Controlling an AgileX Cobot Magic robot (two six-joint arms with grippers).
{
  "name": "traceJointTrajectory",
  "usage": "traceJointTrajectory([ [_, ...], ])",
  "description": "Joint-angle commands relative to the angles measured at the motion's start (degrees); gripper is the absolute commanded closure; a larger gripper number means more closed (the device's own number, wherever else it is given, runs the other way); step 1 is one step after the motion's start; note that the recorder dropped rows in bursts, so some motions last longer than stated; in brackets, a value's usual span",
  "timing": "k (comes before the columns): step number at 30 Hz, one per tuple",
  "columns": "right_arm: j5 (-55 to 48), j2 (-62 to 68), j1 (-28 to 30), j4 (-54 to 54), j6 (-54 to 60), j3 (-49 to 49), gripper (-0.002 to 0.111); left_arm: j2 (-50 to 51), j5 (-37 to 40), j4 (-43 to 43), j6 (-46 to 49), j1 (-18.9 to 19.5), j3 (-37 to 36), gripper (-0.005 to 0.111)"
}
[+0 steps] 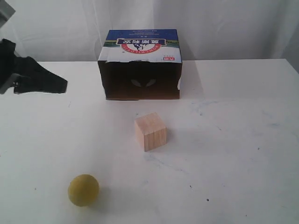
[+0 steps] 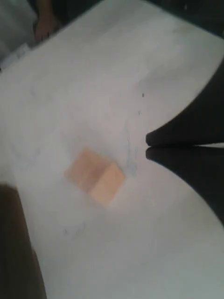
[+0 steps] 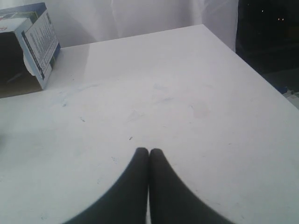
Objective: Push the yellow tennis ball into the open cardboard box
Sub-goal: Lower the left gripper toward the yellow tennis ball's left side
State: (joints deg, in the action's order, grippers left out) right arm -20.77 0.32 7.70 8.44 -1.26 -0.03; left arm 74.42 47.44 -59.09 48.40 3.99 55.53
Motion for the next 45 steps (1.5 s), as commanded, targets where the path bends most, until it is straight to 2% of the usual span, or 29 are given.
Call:
traceJointTrajectory([
  [1, 0.5, -0.3, 0.3, -0.1, -0.1, 0.0, 0.108, -0.2, 4.9, -15.9, 22.9, -0.1, -8.8, 0.107],
  [5, 0.5, -0.3, 0.3, -0.1, -0.1, 0.0, 0.108, -0.2, 5.5, -18.0, 27.2, -0.1, -17.8, 0.107],
  [6, 0.5, -0.3, 0.3, -0.1, -0.1, 0.0, 0.108, -0.1, 3.6, -19.1, 28.3, -0.1, -21.5, 0.107],
  [7, 0.5, -0.3, 0.3, -0.1, -0.1, 0.0, 0.108, -0.1, 1.3, -21.8, 29.9, -0.1, -24.1, 0.107],
  [8, 0.5, -0.3, 0.3, -0.1, -0.1, 0.0, 0.108, 0.6, -1.8, -33.5, 35.7, -0.1, -29.6, 0.107],
  [9, 0.5, -0.3, 0.3, -0.1, -0.1, 0.0, 0.108, 1.3, -1.5, -40.9, 41.0, -0.1, -32.7, 0.107],
  [11, 0.5, -0.3, 0.3, -0.1, -0.1, 0.0, 0.108, 3.5, 5.2, -40.9, 50.4, -0.1, -38.4, 0.107],
  [12, 0.5, -0.3, 0.3, -0.1, -0.1, 0.0, 0.108, 3.9, 9.0, -40.9, 51.8, -0.1, -40.8, 0.107],
  [13, 0.5, -0.3, 0.3, -0.1, -0.1, 0.0, 0.108, 3.9, 8.4, -40.9, 52.8, -0.1, -41.6, 0.107],
  [17, 0.5, -0.3, 0.3, -0.1, -0.1, 0.0, 0.108, 3.6, -15.2, -40.9, 51.6, -0.1, -42.6, 0.107],
  [18, 0.5, -0.3, 0.3, -0.1, -0.1, 0.0, 0.108, 3.3, -18.5, -40.9, 50.5, -0.1, -42.6, 0.107],
  [21, 0.5, -0.3, 0.3, -0.1, -0.1, 0.0, 0.108, 1.8, -21.3, -40.9, 46.5, -0.1, -41.7, 0.107],
  [24, 0.5, -0.3, 0.3, -0.1, -0.1, 0.0, 0.108, -2.4, -29.2, -40.9, 41.6, -0.1, -39.1, 0.107],
  [27, 0.5, -0.3, 0.3, -0.1, -0.1, 0.0, 0.108, -6.6, -36.0, -32.9, 33.5, -0.1, -36.4, 0.107],
  [30, 0.5, -0.3, 0.3, -0.1, -0.1, 0.0, 0.108, -9.4, -37.3, -15.8, 17.2, -0.1, -33.9, 0.107],
  [31, 0.5, -0.3, 0.3, -0.1, -0.1, 0.0, 0.108, -9.8, -37.5, -1.6, 3.2, -0.1, -32.6, 0.107],
  [32, 0.5, -0.3, 0.3, -0.1, -0.1, 0.0, 0.108, -9.5, -38.2, 3.7, -2.5, -0.1, -32.3, 0.107],
  [33, 0.5, -0.3, 0.3, -0.1, -0.1, 0.0, 0.108, -8.3, -41.4, 14.2, -15.4, -0.1, -31.3, 0.107],
  [35, 0.5, -0.3, 0.3, -0.1, -0.1, 0.0, 0.108, -5.9, -44.3, 18.9, -24.6, -0.1, -28.7, 0.107],
  [38, 0.5, -0.3, 0.3, -0.1, -1.4, 0.0, 0.108, -3.0, -41.3, 18.8, -29.4, -0.1, -22.9, 0.107],
  [40, 0.5, -0.3, 0.3, -0.1, -1.1, 0.0, 0.108, -2.0, -35.1, 19.1, -29.1, -0.1, -18.6, 0.107],
  [43, 0.5, -0.3, 0.3, -0.1, -1.1, 0.0, 0.108, -2.7, -29.2, 18.9, -28.0, -0.1, -17.0, 0.107],
  [45, 0.5, -0.3, 0.3, -0.1, -1.1, 0.0, 0.108, -3.2, -19.1, 15.5, -16.3, -1.1, -16.9, 0.107],
])
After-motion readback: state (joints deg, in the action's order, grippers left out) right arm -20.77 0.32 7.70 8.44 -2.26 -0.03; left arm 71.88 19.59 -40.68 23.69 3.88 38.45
